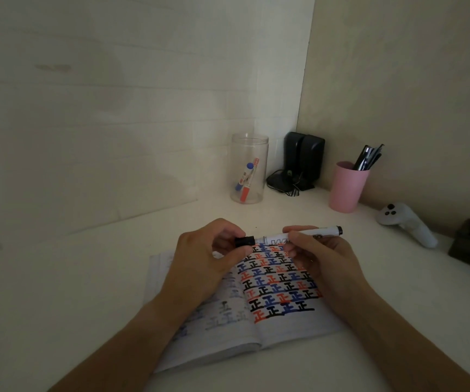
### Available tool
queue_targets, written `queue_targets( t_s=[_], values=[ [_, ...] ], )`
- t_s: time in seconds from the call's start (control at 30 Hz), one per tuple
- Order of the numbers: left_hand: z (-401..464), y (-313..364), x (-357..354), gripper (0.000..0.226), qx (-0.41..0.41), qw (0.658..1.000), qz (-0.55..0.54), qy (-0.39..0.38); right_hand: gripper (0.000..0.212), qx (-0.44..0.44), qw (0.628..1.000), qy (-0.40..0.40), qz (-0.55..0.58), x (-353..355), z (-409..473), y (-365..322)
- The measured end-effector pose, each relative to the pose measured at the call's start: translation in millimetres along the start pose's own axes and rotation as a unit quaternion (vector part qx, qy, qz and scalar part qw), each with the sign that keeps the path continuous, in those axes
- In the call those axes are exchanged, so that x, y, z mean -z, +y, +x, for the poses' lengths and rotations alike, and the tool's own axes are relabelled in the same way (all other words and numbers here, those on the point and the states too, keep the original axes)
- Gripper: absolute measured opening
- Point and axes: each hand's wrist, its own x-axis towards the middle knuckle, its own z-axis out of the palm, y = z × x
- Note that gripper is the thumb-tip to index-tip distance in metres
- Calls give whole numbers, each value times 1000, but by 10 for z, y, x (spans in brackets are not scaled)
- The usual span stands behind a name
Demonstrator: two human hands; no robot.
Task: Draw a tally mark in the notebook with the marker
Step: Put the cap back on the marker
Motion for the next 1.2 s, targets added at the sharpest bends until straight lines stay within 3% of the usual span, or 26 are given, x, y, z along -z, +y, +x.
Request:
queue_targets(
  t_s=[0.27,0.5,0.6,0.7,0.97,1.1,1.2],
  values=[
    [-3,30,23,19,-10,1000,-4,-9,29,2,1000,-13,10,-12,-11,-19],
    [-21,99,31,15,-40,997,18,-61,25,-1,999,-52,13,-54,-31,-14],
    [-35,140,9,35,-54,994,62,-76,26,-5,997,-72,24,-52,-35,-8],
    [-60,171,-40,38,-59,987,101,-110,25,-8,995,-100,26,-76,-61,20],
    [-90,174,-67,49,-25,993,46,-110,25,2,991,-131,36,-152,-160,32],
    [-77,208,-80,49,-43,991,29,-121,25,-12,994,-99,52,-242,-171,7],
    [-110,234,-128,49,-109,976,82,-171,43,-16,998,10,53,-232,-128,19]
  ],
)
